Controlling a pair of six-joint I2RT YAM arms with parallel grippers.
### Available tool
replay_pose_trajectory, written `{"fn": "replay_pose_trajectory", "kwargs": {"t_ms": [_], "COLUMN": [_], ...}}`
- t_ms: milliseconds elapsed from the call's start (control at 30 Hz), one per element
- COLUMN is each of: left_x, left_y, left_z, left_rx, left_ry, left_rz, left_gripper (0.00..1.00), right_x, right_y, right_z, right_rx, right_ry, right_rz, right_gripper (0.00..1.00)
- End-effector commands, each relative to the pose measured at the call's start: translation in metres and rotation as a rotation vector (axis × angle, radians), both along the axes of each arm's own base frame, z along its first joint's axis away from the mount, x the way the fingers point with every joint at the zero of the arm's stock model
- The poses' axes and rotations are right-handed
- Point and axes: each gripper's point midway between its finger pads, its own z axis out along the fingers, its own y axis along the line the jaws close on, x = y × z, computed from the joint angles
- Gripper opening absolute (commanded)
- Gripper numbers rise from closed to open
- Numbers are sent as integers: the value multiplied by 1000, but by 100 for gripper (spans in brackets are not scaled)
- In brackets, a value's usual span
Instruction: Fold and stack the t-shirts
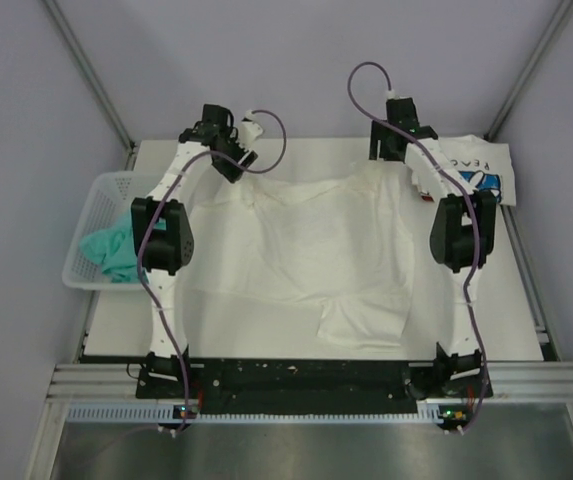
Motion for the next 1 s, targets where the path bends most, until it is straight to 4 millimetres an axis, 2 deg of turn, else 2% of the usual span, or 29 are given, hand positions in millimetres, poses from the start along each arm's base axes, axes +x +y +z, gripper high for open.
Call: {"fn": "replay_pose_trajectory", "kwargs": {"t_ms": [0,33,67,100,133,167,200,233,300,333,367,400,467,500,533,567,633,767,900,967], "left_x": [13,7,-2,-11,-27,-41,-60,-80,-128,-154,-181,-198,-226,-232,-234,-244,-257,-260,-262,-268], "left_y": [-5,-6,-7,-9,-9,-11,-12,-10,-5,4,11,23,48,59,67,75,81,78,89,92], "left_z": [97,106,120,126,126,132,126,122,107,98,90,83,56,45,27,8,-16,-33,-58,-70], "left_rx": [-58,-62,-62,-64,-58,-50,-40,-20,4,14,14,29,57,93,147,181,199,127,190,206], "left_ry": [-227,-239,-258,-261,-245,-245,-208,-179,-80,-16,38,56,116,121,130,174,227,217,228,266], "left_rz": [15,-4,-27,-62,-107,-156,-205,-261,-393,-441,-507,-575,-595,-585,-583,-589,-586,-539,-540,-565], "left_gripper": [79,87,88,89,89,89,89,88,82,79,78,78,78,79,79,79,79,79,80,80], "right_x": [-12,-27,-43,-61,-84,-105,-127,-148,-194,-214,-237,-259,-299,-316,-333,-348,-373,-406,-435,-446], "right_y": [-22,-27,-34,-38,-43,-46,-49,-48,-37,-27,-12,-4,8,16,23,30,35,23,12,14], "right_z": [51,51,55,58,44,47,41,44,32,30,20,17,1,1,-6,-13,-26,-54,-75,-83], "right_rx": [-32,-52,-68,-76,-84,-75,-66,-37,49,108,184,234,278,303,329,346,347,326,289,298], "right_ry": [-21,14,39,60,119,132,166,172,225,244,301,336,404,407,436,464,506,562,601,604], "right_rz": [-61,-73,-87,-97,-110,-121,-134,-134,-96,-54,1,28,46,61,61,66,40,-109,-209,-241], "right_gripper": [80,82,84,85,86,86,87,86,83,77,74,74,74,77,78,79,83,84,86,86]}}
